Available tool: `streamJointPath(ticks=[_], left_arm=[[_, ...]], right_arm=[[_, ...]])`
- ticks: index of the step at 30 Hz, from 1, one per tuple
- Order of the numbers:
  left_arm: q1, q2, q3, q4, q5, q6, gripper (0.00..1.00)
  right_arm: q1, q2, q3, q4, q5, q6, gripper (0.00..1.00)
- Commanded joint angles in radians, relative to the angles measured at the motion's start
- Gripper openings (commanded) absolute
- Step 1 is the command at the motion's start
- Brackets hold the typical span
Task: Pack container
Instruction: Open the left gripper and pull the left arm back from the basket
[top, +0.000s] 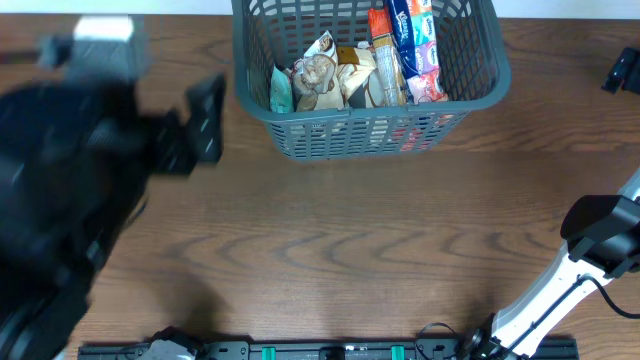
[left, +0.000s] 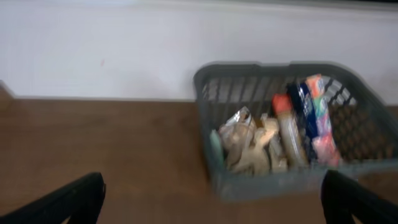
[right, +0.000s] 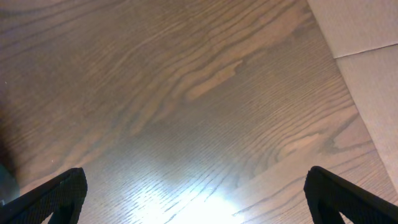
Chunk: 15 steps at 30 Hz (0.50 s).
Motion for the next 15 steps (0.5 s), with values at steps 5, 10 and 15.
streamJointPath(ticks=[5,10,15], left_arm=[[-0.003,-0.113,0.003,-0.23,-0.018,-0.105,0.99],[-0.003,-0.172,-0.004,-0.348,-0.019,-0.142,0.99],[-0.003,-0.19,-0.004,-0.426,-0.018,-0.165,0.99]], right_arm=[[-0.014,-0.008,-0.002,-0.002,-0.001,0.014,0.99],[-0.014,-0.008,-0.002,-0.002,-0.001,0.014,0.99],[-0.014,-0.008,-0.002,-0.002,-0.001,0.014,0.99]])
